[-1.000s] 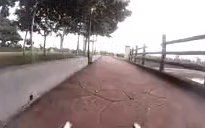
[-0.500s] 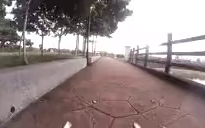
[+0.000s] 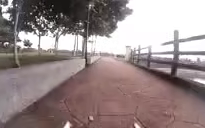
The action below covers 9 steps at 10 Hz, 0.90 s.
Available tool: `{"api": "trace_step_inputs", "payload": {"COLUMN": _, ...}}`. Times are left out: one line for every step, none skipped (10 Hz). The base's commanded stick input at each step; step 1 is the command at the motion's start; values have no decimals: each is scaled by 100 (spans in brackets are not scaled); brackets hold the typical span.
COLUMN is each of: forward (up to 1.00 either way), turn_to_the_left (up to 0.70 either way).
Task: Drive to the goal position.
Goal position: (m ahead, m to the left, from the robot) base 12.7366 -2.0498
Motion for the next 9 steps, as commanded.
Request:
{"api": "trace_step_inputs", "payload": {"forward": 70, "turn_to_the_left": 0}}
{"api": "trace_step_inputs", "payload": {"forward": 70, "turn_to_the_left": 0}}
{"api": "trace_step_inputs", "payload": {"forward": 70, "turn_to_the_left": 0}}
{"api": "trace_step_inputs", "payload": {"forward": 70, "turn_to_the_left": 0}}
{"api": "trace_step_inputs", "payload": {"forward": 70, "turn_to_the_left": 0}}
{"api": "trace_step_inputs", "payload": {"forward": 70, "turn_to_the_left": 0}}
{"api": "trace_step_inputs", "payload": {"forward": 70, "turn_to_the_left": 0}}
{"api": "trace_step_inputs", "payload": {"forward": 70, "turn_to_the_left": 0}}
{"api": "trace_step_inputs", "payload": {"forward": 70, "turn_to_the_left": 0}}
